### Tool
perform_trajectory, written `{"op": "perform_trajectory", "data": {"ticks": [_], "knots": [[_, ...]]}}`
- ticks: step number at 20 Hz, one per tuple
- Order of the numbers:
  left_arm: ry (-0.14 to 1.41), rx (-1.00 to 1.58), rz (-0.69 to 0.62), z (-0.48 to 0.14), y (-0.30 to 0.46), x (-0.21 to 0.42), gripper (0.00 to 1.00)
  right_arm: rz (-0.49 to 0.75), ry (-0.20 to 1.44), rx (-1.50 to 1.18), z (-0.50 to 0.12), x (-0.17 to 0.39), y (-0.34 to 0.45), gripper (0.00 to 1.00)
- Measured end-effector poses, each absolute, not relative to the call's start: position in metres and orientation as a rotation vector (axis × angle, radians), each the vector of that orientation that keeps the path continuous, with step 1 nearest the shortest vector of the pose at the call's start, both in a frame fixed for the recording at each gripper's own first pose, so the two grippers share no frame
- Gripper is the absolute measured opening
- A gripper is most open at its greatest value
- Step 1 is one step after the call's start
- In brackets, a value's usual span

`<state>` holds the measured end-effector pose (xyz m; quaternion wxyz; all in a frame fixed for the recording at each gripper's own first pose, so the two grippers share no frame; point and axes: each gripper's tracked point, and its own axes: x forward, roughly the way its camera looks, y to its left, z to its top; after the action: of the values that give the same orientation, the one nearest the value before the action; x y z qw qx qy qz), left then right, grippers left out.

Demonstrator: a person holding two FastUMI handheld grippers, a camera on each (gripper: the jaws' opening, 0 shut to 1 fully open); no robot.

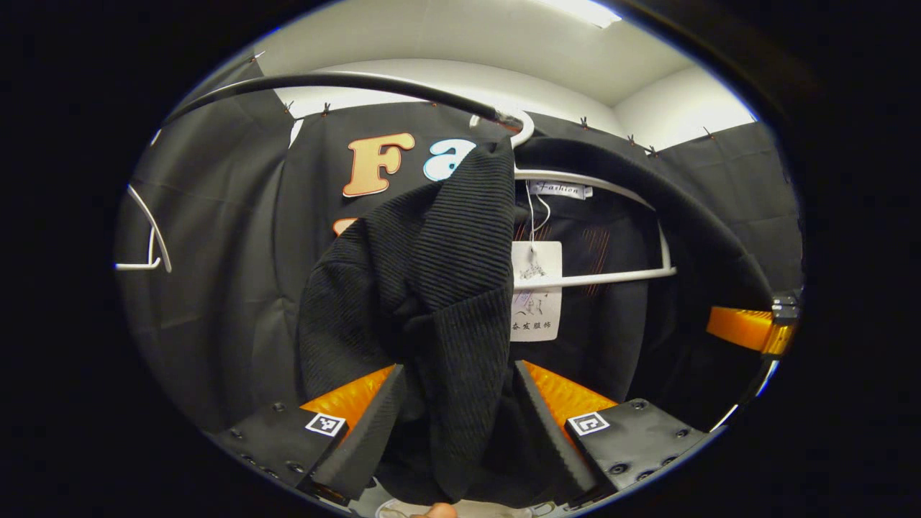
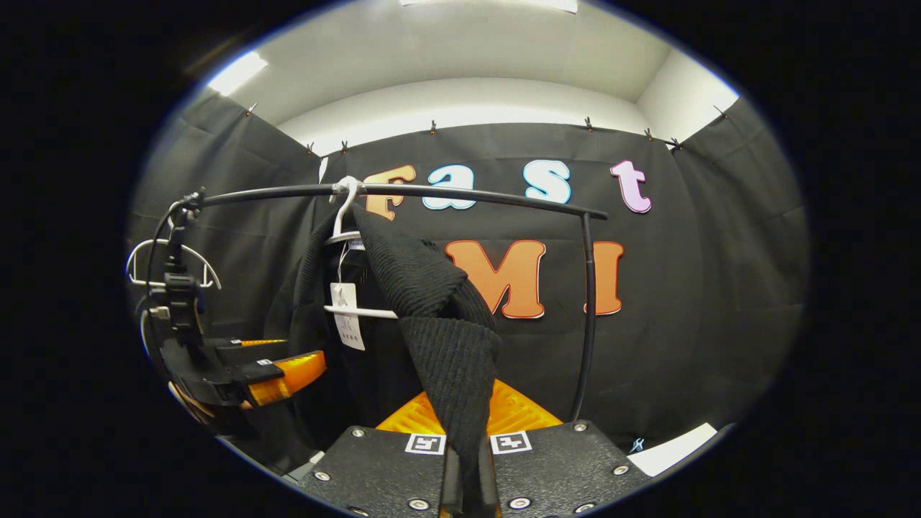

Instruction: Grasp the clothes on the hanger with both hands and then place them into the laundry hamper below.

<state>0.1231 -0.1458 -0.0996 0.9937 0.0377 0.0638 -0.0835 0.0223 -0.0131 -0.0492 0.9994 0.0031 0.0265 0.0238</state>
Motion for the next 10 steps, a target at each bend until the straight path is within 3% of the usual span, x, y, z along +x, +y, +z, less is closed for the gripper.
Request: {"op": "perform_trajectory", "data": {"ticks": [1, 2, 3, 6, 10], "knots": [[0.131, 0.076, -0.168, -0.102, -0.147, 0.127, 1.0, 0.048, 0.048, 0.003, -0.047, 0.021, -0.014, 0.08], [0.133, 0.075, -0.167, -0.103, -0.147, 0.131, 0.93, 0.048, 0.044, -0.002, -0.044, 0.02, -0.015, 0.08], [0.134, 0.072, -0.162, -0.104, -0.146, 0.134, 0.96, 0.046, 0.039, -0.006, -0.04, 0.017, -0.016, 0.08], [0.141, 0.065, -0.127, -0.105, -0.137, 0.143, 0.93, 0.045, 0.025, -0.011, -0.029, 0.01, -0.021, 0.08], [0.133, 0.071, -0.135, -0.098, -0.132, 0.139, 0.67, 0.019, -0.03, -0.046, -0.009, 0.005, -0.031, 0.08]]}}
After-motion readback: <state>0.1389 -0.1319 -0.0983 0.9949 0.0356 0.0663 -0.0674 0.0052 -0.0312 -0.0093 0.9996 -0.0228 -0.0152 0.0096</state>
